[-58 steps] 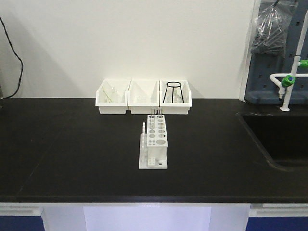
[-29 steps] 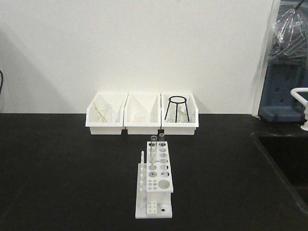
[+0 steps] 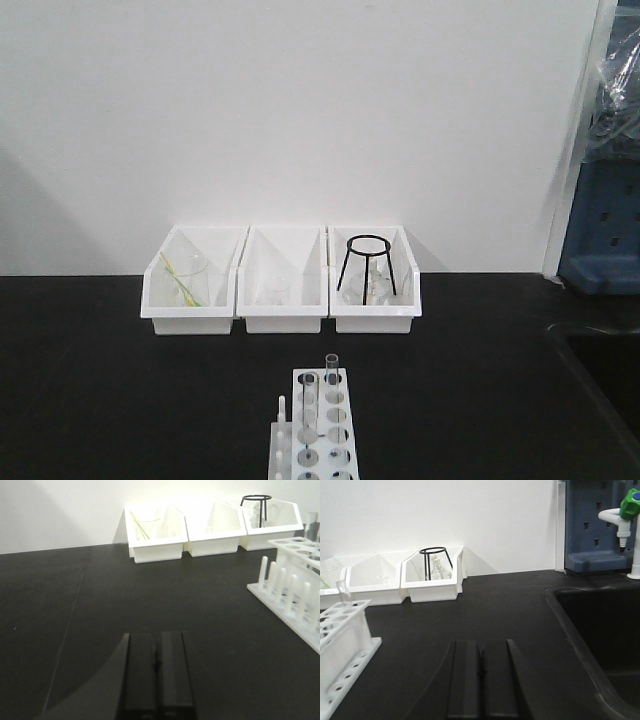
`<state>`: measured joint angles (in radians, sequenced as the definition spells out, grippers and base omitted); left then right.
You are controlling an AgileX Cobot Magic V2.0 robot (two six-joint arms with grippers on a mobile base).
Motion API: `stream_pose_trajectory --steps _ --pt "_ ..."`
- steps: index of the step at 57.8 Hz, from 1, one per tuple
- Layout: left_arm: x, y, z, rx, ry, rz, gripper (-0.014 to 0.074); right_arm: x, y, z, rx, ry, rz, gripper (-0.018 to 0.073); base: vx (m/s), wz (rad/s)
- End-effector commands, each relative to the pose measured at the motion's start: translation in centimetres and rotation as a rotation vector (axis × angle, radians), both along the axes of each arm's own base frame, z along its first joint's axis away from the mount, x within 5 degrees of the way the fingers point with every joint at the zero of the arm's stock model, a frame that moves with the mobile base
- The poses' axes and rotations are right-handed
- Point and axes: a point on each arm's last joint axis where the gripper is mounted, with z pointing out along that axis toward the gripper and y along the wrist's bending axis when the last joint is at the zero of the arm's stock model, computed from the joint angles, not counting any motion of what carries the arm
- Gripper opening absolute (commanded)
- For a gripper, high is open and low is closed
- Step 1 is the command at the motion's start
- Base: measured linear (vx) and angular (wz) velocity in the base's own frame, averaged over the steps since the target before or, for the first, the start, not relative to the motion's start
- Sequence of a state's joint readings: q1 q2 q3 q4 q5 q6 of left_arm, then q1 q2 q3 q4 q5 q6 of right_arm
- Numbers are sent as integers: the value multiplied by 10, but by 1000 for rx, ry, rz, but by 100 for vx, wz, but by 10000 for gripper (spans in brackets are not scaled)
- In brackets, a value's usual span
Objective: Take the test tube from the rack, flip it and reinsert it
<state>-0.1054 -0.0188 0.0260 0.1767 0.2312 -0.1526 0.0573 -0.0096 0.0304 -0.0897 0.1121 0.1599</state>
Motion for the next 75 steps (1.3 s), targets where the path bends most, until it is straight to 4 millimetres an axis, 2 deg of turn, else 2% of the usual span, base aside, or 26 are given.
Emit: stream_pose_trajectory --steps 1,34,41,44,51,55,59,64,68,75 --pt "0 -1 9 -21 -88 -13 -6 -1 0 7 -14 -84 0 -11 29 -1" --pt "0 -1 9 -21 -88 -13 -6 -1 0 7 -14 -84 0 -11 14 -4" --pt "0 -1 9 -21 -88 -13 -6 -1 1 11 -7 -135 5 -11 0 0" --pt "0 -1 9 -21 -88 -13 -6 -3 1 22 30 -222 11 -11 0 0" --pt "0 -1 9 -21 -87 -13 -6 -18 1 78 23 -520 19 -11 0 0" --pt "0 -1 9 -21 -87 -13 -6 -26 0 114 -10 -573 9 -11 0 0" --pt "0 -1 9 -21 -87 -13 -6 -23 0 149 -65 -557 -7 -11 0 0" --pt "0 -1 9 -21 -87 -13 -6 3 1 189 -122 -478 -17 -11 0 0" --pt "0 -1 9 -21 -87 -13 -6 31 3 208 -124 -421 -13 -11 0 0" --pt "0 -1 9 -21 -87 -13 -6 74 5 217 -124 -323 -5 -11 0 0"
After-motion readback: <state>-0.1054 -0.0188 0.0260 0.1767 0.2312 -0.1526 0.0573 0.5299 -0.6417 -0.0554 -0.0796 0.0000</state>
